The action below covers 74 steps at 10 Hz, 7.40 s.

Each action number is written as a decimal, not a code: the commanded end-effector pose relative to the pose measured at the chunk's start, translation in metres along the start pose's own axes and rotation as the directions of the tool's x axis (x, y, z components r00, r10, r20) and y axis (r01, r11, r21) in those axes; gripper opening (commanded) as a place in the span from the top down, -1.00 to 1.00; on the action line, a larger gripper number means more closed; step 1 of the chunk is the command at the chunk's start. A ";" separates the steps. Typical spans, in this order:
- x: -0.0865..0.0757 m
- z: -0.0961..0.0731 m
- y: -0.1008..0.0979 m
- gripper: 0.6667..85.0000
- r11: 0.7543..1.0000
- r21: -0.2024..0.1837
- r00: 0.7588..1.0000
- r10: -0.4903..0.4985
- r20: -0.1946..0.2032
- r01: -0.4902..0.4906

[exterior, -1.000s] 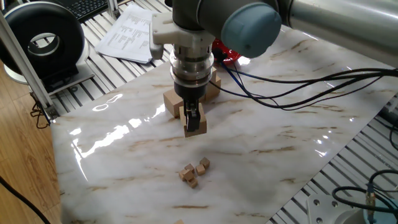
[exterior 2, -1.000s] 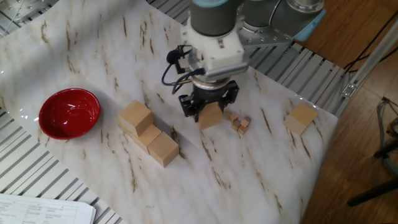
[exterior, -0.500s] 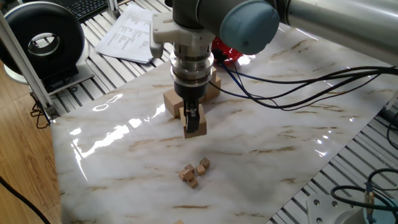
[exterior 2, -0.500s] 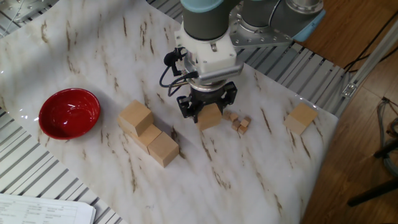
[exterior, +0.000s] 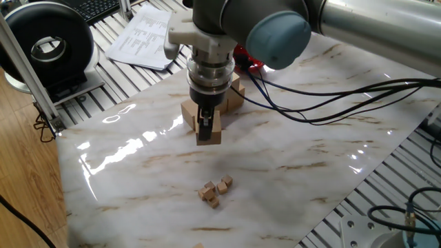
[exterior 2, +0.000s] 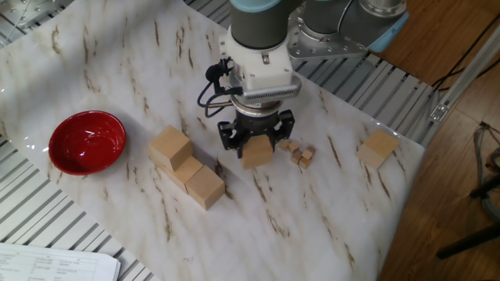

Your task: Stack the blocks into a pyramid shape

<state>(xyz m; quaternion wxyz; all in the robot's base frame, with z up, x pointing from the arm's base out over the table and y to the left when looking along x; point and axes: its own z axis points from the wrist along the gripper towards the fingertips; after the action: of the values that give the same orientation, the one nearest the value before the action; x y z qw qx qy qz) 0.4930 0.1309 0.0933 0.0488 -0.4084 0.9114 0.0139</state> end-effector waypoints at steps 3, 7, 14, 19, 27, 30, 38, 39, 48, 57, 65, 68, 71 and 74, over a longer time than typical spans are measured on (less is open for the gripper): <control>-0.011 -0.002 -0.001 0.99 0.999 0.001 0.999 0.035 0.041 -0.035; -0.012 -0.008 -0.011 0.99 0.999 0.010 0.998 0.045 0.040 -0.045; -0.019 -0.055 -0.071 0.99 0.997 -0.047 0.998 -0.054 -0.013 0.053; -0.028 -0.058 -0.090 0.99 0.963 -0.035 0.963 -0.269 -0.016 0.269; -0.024 -0.053 -0.110 0.99 0.823 -0.045 0.824 -0.567 -0.012 0.566; -0.021 -0.046 -0.115 0.99 0.799 -0.058 0.800 -0.600 -0.005 0.599; -0.012 -0.037 -0.117 0.99 0.792 -0.090 0.796 -0.606 0.005 0.604; -0.012 -0.036 -0.117 0.99 0.793 -0.094 0.797 -0.604 0.004 0.602; -0.007 -0.024 -0.117 0.99 0.780 -0.124 0.787 -0.617 0.013 0.614; -0.012 -0.006 -0.122 0.99 0.786 -0.129 0.794 -0.607 0.022 0.604; -0.003 0.001 -0.117 0.99 0.796 -0.167 0.810 -0.586 0.029 0.582; 0.000 0.002 -0.115 0.99 0.803 -0.180 0.819 -0.573 0.025 0.568; 0.001 0.004 -0.115 0.99 0.806 -0.186 0.823 -0.567 0.023 0.561; 0.000 0.006 -0.115 0.99 0.812 -0.186 0.828 -0.560 0.020 0.554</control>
<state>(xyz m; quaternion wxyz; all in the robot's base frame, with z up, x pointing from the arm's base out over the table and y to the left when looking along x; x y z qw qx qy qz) 0.5784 0.0519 0.0891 -0.0066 -0.6646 0.7438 0.0712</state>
